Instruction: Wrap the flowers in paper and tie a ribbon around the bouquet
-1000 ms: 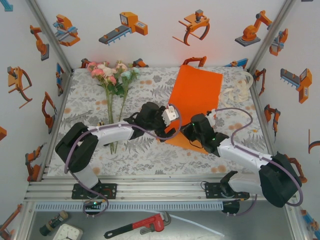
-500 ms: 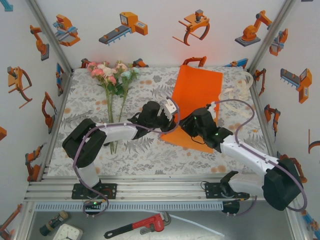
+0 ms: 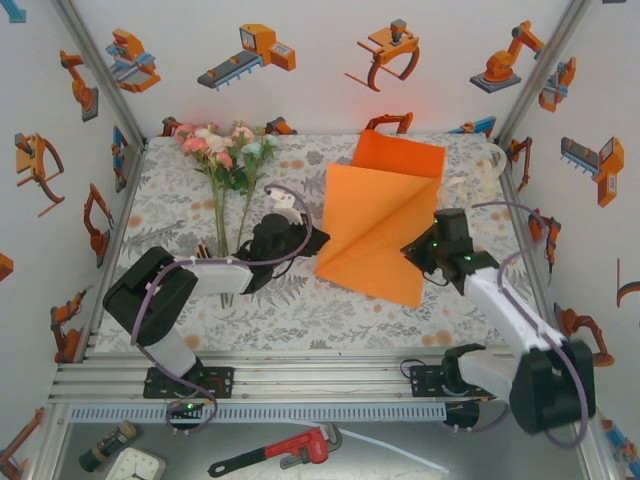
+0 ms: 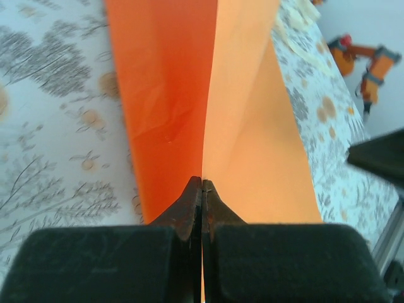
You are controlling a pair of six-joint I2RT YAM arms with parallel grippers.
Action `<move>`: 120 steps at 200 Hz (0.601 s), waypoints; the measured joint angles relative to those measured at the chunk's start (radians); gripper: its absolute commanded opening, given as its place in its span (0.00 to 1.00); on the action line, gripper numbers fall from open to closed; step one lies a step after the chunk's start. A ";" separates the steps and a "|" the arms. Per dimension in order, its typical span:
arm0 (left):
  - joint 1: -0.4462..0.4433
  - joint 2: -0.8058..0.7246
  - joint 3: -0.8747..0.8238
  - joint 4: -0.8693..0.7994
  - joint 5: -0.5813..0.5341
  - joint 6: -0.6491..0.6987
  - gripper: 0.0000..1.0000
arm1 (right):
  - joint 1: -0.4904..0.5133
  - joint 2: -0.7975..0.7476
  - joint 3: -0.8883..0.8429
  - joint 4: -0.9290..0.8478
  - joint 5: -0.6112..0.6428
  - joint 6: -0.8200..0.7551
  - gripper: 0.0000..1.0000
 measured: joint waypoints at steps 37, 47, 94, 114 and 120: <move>-0.021 -0.053 -0.058 -0.072 -0.211 -0.087 0.00 | 0.001 0.219 -0.006 0.044 0.001 -0.017 0.09; -0.027 -0.092 -0.062 -0.113 -0.268 -0.101 0.00 | 0.001 0.232 -0.013 0.055 0.014 -0.020 0.09; 0.023 -0.216 -0.053 -0.364 -0.446 -0.234 0.00 | -0.002 0.252 -0.050 0.122 0.026 -0.010 0.07; 0.054 -0.217 -0.052 -0.470 -0.494 -0.269 0.00 | -0.002 0.223 -0.084 0.145 0.027 0.016 0.07; 0.062 -0.217 -0.052 -0.501 -0.507 -0.275 0.00 | -0.002 0.212 -0.094 0.147 0.027 0.020 0.07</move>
